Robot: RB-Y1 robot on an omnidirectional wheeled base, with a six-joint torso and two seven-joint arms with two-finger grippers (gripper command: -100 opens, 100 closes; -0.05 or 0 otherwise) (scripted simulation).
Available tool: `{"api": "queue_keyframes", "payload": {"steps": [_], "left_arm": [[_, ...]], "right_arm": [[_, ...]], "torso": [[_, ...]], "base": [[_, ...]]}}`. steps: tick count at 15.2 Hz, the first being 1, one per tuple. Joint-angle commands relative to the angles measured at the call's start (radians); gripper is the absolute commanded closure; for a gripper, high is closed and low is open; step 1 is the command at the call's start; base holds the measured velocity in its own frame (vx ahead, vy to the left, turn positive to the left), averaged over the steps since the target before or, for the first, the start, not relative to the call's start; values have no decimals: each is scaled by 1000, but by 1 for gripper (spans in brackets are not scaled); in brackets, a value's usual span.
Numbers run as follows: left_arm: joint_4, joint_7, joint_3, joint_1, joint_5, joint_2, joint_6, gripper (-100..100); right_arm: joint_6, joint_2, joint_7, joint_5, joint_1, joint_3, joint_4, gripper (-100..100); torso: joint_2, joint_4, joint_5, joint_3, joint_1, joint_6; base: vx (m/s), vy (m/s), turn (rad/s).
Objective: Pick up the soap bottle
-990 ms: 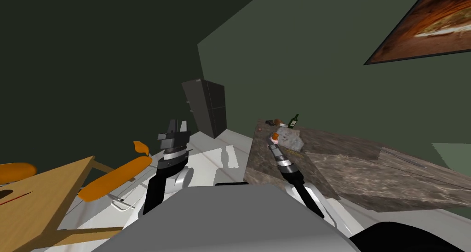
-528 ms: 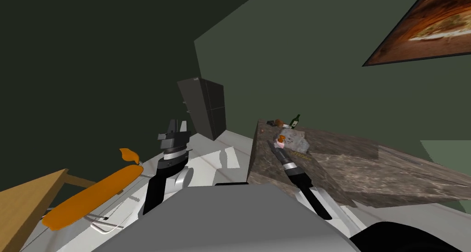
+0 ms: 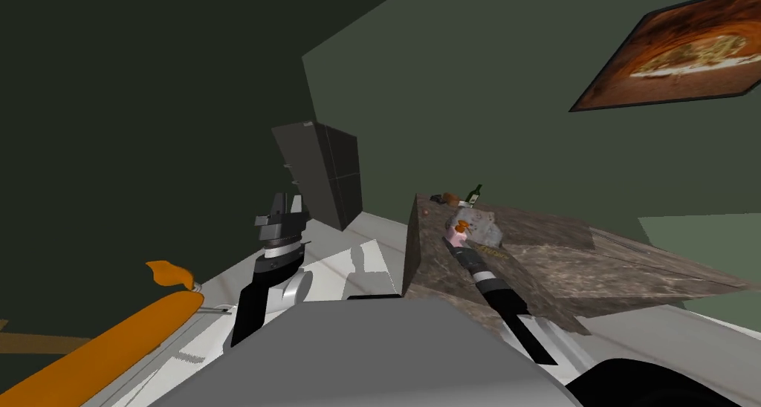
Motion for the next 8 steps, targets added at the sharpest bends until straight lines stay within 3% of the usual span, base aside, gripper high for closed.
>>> {"api": "queue_keyframes", "payload": {"steps": [1,3,8], "left_arm": [[0,0,0,0,0,0,0,0],[0,0,0,0,0,0,0,0],[0,0,0,0,0,0,0,0]], "right_arm": [[41,-11,38,44,20,-34,16,-100],[56,-15,55,63,27,-49,26,-100],[122,-30,127,143,54,-118,64,-100]], "torso": [[0,0,0,0,0,0],[-7,-2,0,-4,-2,2],[-2,-1,-1,-2,-7,2]], "base": [[234,73,96],[254,73,-122],[160,21,-113]]}}
